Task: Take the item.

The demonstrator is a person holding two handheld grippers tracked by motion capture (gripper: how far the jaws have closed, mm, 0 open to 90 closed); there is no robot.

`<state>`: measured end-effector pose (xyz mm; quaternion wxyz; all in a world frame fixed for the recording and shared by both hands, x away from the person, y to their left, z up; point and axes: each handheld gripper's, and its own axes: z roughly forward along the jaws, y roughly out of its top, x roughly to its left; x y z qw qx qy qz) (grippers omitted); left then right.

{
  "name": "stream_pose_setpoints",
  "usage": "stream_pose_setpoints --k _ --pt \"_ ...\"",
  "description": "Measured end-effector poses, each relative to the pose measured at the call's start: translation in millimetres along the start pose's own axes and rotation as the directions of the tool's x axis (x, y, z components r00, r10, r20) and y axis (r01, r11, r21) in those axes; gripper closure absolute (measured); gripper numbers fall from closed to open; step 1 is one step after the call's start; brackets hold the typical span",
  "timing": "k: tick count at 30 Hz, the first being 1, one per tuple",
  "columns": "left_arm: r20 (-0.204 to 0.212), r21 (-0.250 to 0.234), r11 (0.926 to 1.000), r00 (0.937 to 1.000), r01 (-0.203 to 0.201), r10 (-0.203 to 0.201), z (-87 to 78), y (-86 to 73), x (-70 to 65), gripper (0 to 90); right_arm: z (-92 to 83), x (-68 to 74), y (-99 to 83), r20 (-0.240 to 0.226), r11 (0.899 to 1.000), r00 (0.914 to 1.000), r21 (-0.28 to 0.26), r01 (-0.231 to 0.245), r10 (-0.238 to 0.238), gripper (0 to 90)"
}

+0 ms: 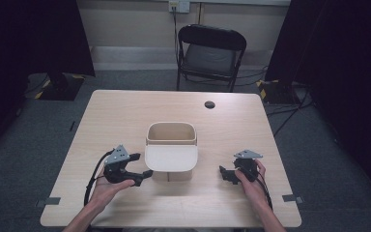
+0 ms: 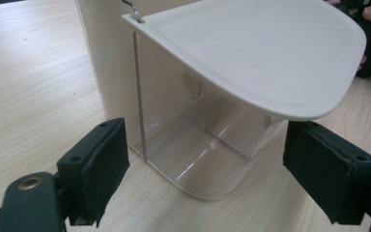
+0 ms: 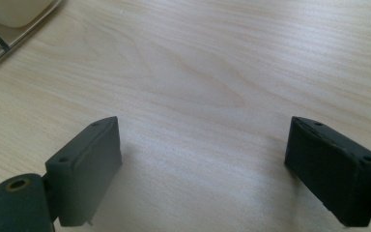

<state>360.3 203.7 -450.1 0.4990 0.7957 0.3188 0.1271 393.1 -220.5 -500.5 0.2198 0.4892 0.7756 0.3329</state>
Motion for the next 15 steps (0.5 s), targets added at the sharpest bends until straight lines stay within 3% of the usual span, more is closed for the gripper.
stream_pose_setpoints --k 15 --pt "0.007 -0.003 0.9988 0.9988 -0.048 0.049 -0.5 5.1 -4.2 20.4 0.2 0.1 0.1 0.000 1.000 1.0000 0.000 -0.002 0.002 12.1"
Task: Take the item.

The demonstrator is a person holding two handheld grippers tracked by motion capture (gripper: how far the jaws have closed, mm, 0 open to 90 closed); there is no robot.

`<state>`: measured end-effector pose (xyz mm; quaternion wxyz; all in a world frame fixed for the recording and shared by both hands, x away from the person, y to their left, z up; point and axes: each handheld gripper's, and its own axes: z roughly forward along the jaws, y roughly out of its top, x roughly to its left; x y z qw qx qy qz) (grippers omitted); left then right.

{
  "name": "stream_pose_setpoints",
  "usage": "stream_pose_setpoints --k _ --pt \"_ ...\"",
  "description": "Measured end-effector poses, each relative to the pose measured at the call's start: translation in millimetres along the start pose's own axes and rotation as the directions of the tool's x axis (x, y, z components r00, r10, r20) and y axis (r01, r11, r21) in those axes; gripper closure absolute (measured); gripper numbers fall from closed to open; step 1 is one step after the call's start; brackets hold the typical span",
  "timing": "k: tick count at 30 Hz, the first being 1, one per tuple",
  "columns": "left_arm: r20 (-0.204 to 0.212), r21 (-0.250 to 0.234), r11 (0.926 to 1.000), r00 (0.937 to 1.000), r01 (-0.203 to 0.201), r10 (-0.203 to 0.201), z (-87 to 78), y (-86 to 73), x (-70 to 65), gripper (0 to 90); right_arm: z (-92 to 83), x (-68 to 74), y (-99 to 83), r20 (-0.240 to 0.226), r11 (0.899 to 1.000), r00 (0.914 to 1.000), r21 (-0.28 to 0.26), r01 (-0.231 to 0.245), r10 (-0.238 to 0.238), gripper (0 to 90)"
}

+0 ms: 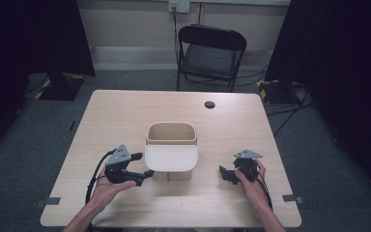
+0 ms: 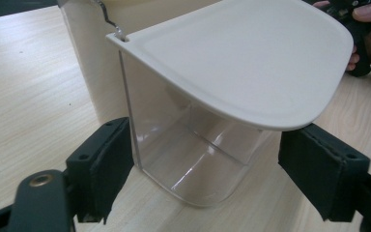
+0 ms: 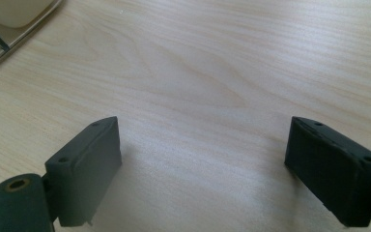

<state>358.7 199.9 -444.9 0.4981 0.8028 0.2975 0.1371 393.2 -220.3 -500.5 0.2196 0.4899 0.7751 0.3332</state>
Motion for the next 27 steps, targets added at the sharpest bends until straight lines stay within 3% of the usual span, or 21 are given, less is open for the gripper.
stream_pose_setpoints --k 16,27 --pt "-0.004 -0.050 0.9984 0.9997 0.026 -0.026 -1.8 5.5 -3.7 21.1 0.0 0.0 0.0 0.000 1.000 1.0000 0.000 0.000 0.000 12.0" --pt "0.013 -0.075 0.9972 0.9999 0.005 -0.004 -3.1 9.8 -6.9 21.2 0.1 -0.1 0.0 0.000 1.000 1.0000 -0.001 0.002 -0.002 12.0"
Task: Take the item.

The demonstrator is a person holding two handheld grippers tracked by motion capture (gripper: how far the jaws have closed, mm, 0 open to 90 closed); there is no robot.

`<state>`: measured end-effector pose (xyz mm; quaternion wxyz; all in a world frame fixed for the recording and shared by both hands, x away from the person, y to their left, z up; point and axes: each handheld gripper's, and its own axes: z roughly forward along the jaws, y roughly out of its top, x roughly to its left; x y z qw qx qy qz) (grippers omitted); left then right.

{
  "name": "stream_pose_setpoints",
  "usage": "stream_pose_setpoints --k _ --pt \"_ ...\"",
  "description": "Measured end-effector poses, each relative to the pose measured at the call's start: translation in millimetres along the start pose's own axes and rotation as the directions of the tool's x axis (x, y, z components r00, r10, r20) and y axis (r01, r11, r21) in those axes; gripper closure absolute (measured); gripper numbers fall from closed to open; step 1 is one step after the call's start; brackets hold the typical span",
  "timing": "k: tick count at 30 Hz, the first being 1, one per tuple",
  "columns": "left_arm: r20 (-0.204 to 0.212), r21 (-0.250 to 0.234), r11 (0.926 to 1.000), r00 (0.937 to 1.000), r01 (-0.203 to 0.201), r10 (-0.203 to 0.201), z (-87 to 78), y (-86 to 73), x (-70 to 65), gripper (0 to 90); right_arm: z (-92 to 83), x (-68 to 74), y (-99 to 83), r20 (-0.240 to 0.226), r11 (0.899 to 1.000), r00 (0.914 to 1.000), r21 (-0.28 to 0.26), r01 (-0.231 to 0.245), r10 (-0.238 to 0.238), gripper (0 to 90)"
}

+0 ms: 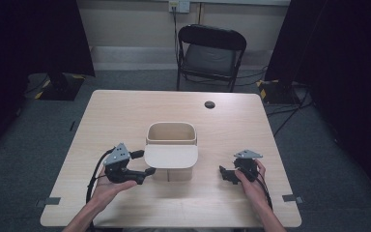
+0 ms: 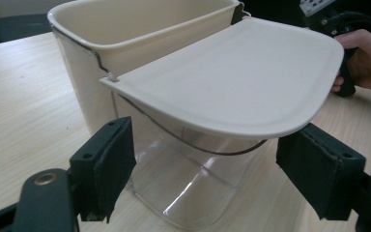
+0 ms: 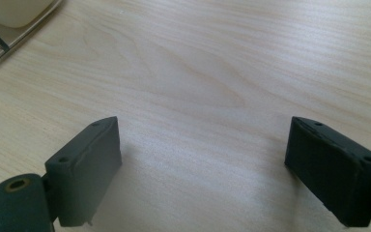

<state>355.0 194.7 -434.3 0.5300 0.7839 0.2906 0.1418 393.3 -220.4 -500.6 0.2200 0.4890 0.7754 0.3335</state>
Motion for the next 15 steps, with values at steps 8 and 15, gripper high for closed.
stream_pose_setpoints --k 8,15 --pt "0.004 -0.016 0.9999 1.0000 0.003 -0.003 1.0 1.5 -2.2 22.5 -0.1 0.1 0.0 0.000 1.000 1.0000 0.001 -0.002 0.002 12.0" --pt "-0.002 -0.033 0.9994 1.0000 0.004 -0.005 0.2 2.5 -2.8 22.1 -0.1 0.1 0.0 0.000 1.000 1.0000 0.001 -0.002 0.002 12.0"
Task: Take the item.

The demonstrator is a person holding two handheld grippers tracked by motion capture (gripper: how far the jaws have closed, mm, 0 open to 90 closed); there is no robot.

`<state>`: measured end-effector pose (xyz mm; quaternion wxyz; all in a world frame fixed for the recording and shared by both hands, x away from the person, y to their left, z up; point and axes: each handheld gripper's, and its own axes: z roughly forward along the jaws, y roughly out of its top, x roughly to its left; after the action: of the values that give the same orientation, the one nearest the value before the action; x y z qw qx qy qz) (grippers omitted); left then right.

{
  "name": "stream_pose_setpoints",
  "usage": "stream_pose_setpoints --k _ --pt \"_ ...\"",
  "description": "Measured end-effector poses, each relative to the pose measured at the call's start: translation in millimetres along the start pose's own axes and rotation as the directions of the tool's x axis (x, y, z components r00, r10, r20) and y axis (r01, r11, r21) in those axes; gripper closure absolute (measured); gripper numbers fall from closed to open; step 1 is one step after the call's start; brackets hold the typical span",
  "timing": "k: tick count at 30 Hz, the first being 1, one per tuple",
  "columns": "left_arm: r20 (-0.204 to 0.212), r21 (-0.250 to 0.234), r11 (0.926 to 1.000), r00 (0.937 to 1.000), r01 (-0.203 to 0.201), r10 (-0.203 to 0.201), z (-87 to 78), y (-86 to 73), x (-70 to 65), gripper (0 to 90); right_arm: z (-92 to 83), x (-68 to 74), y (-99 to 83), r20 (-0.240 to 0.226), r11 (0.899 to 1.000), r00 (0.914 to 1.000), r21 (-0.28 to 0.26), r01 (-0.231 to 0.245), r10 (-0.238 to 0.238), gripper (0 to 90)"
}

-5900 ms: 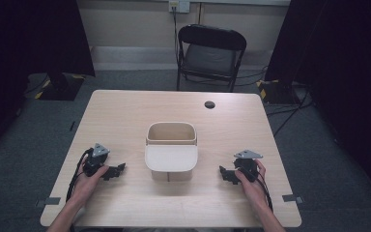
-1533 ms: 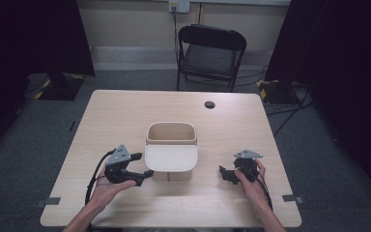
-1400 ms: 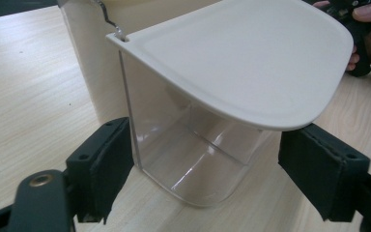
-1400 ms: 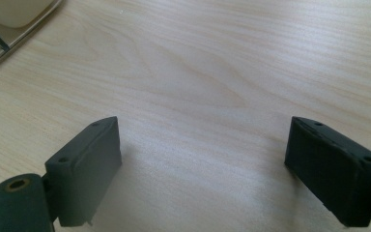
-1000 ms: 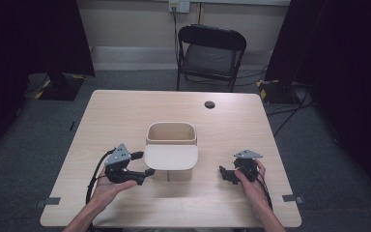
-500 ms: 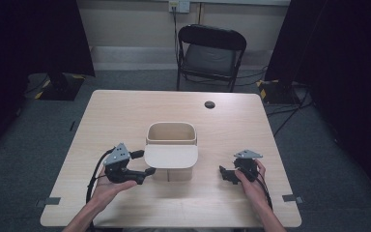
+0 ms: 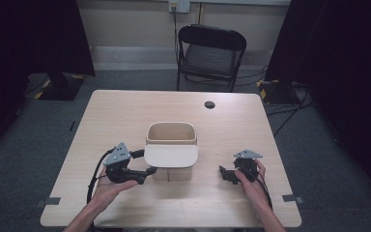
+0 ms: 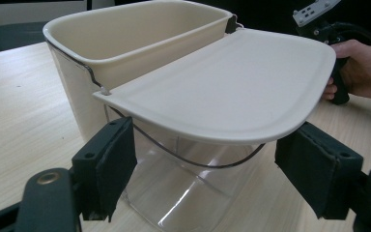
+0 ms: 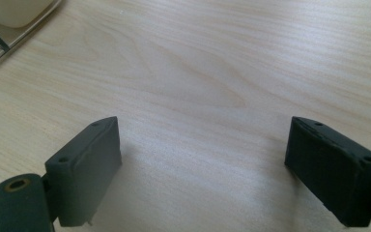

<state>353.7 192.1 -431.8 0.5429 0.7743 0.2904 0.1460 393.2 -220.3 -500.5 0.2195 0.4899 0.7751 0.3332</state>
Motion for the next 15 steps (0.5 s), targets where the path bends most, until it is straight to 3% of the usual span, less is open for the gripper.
stream_pose_setpoints --k 15 --pt "-0.011 -0.007 1.0000 0.9999 0.006 -0.006 -0.3 1.5 -0.6 19.3 0.2 0.0 0.1 0.000 1.000 1.0000 0.000 0.000 0.000 12.0"
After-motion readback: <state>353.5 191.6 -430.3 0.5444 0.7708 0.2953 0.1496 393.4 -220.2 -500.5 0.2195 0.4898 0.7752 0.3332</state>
